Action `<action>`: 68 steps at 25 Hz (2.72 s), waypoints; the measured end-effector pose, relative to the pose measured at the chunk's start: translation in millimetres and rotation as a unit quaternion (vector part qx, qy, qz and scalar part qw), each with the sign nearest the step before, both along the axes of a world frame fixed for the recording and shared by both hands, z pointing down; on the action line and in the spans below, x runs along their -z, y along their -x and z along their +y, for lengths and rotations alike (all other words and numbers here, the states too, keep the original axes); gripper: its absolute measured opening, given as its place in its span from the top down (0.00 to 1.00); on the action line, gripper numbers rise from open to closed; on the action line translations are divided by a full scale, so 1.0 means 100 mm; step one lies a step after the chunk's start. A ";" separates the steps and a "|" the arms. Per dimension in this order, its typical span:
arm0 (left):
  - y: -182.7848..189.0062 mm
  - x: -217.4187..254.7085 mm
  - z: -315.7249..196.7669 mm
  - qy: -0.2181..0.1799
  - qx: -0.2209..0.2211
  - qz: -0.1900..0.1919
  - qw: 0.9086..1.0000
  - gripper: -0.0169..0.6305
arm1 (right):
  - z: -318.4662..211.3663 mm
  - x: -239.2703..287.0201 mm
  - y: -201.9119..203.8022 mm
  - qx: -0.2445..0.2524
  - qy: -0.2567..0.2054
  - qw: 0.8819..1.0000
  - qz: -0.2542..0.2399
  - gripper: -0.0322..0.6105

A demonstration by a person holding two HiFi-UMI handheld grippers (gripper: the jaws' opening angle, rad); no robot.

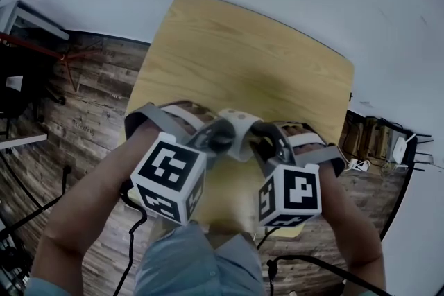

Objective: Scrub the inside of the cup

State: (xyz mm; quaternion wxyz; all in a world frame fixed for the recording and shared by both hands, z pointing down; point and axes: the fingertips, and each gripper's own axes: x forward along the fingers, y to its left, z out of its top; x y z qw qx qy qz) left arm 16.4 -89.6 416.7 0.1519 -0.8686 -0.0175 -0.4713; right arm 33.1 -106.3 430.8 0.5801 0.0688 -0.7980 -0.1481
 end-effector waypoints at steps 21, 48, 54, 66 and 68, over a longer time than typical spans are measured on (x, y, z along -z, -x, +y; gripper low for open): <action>0.00 0.02 -0.01 -0.007 0.007 0.002 1.000 0.83 | 0.18 -0.32 -0.21 -0.019 0.018 0.999 0.041 0.87; -0.04 0.00 0.06 -0.012 -0.014 -0.011 1.000 0.83 | 0.10 0.11 -0.19 -0.084 0.031 0.996 -0.023 0.87; -0.06 0.00 0.07 -0.019 -0.017 -0.014 1.000 0.83 | 0.04 0.03 -0.30 -0.089 0.016 0.996 -0.019 0.87; -0.07 0.02 0.06 -0.015 -0.002 -0.009 1.000 0.83 | 0.26 -0.24 -0.43 -0.096 0.031 0.995 0.001 0.87; -0.07 0.02 0.07 -0.009 0.004 -0.004 1.000 0.83 | 0.33 -0.26 -0.42 -0.100 0.038 0.994 -0.004 0.87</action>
